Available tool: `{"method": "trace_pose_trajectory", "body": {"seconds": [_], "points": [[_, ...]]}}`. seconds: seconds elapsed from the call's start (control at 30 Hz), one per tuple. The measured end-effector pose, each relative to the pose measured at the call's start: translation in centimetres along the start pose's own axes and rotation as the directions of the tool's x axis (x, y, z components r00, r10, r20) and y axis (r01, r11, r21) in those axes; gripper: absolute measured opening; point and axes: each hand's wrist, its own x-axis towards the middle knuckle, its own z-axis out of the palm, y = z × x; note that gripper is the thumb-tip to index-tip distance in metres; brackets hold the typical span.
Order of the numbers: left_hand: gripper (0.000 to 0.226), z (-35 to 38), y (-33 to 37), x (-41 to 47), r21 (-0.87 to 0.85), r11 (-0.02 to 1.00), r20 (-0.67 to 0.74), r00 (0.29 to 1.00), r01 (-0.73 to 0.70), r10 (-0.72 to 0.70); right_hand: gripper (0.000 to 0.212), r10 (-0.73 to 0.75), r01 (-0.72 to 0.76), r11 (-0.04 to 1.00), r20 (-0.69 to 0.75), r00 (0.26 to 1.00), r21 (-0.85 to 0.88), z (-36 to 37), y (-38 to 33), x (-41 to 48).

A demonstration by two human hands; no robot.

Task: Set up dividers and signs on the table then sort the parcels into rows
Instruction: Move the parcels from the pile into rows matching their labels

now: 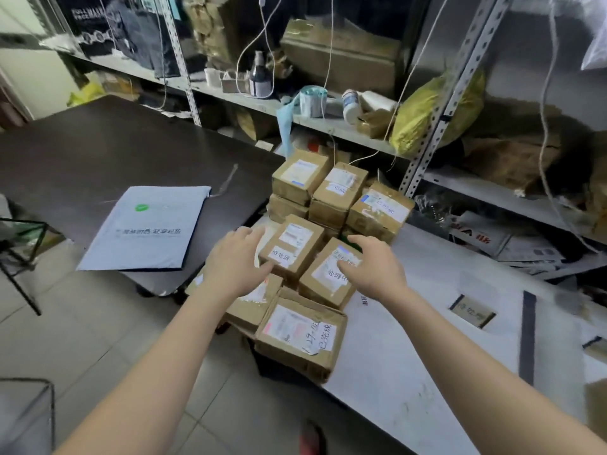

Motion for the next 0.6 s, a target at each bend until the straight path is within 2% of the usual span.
{"method": "trace_pose_trajectory", "body": {"seconds": [0.2, 0.33, 0.43, 0.6], "points": [[0.075, 3.4, -5.4, 6.5, -0.145, 0.987, 0.124, 0.991, 0.074, -0.057, 0.058, 0.075, -0.088, 0.977, 0.073, 0.995, 0.193, 6.2, -1.8, 6.9], [0.078, 6.7, -7.0, 10.5, -0.252, 0.952, 0.265, 0.959, 0.172, -0.103, 0.055, 0.147, -0.182, 0.931, 0.133, 0.98, 0.317, 10.4, -2.5, 10.9], [0.079, 9.7, -7.6, 12.9, -0.338, 0.914, 0.37, 0.925, 0.225, -0.091, 0.049, 0.206, -0.247, 0.915, 0.159, 0.966, 0.319, 13.5, -3.0, 13.1], [0.086, 13.5, -7.8, 15.2, -0.489, 0.8, 0.514, 0.856, 0.347, -0.057, 0.05, 0.383, -0.39, 0.86, 0.086, 0.92, 0.329, 16.4, -4.1, 14.9]]}}
